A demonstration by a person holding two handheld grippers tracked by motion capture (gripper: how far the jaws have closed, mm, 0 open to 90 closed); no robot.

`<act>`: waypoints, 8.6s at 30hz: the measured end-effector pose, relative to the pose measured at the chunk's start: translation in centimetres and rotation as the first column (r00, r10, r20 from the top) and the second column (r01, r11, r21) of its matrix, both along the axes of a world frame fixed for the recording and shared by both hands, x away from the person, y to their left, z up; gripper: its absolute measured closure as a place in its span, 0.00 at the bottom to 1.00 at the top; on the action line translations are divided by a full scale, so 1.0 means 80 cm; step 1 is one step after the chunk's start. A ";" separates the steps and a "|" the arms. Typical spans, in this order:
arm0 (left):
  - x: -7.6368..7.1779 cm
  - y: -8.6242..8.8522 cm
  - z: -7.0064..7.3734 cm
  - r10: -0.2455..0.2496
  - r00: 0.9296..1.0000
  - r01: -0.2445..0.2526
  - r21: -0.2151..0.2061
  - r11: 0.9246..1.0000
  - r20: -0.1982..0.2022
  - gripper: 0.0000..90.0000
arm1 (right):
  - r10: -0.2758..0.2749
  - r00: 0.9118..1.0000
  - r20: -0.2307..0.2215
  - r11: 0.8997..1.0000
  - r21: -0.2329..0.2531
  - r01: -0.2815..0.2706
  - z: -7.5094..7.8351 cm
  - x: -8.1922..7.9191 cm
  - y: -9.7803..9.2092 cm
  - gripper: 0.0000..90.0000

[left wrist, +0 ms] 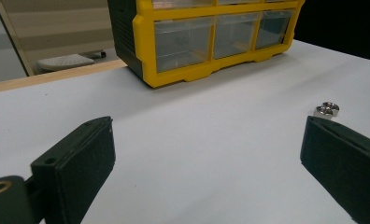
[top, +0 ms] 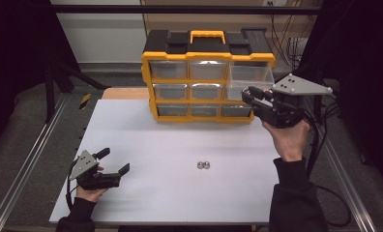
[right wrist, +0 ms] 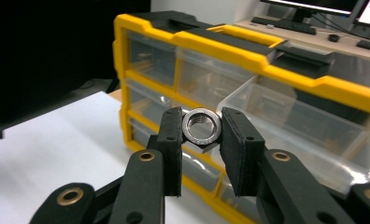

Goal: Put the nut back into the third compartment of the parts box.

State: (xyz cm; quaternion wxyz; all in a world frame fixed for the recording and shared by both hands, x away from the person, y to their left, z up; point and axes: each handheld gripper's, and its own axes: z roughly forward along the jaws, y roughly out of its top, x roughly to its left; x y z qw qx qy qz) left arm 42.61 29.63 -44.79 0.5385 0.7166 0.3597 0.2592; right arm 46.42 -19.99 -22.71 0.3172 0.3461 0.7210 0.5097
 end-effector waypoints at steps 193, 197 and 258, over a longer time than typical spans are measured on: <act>0.001 -0.005 -0.003 -0.014 1.000 0.014 0.016 1.000 -0.009 0.04 | 0.107 0.885 -0.454 0.963 -0.175 -0.206 -0.322 0.021 0.099 0.78; 0.000 -0.005 -0.003 -0.014 1.000 0.014 0.016 1.000 -0.006 0.04 | 0.105 0.884 -0.455 0.965 -0.168 -0.200 -0.319 0.020 0.097 0.78; 0.002 -0.005 -0.004 -0.010 1.000 0.011 0.020 1.000 -0.010 0.04 | 0.043 0.989 -0.140 0.999 -0.023 -0.047 -0.125 -0.008 0.015 0.78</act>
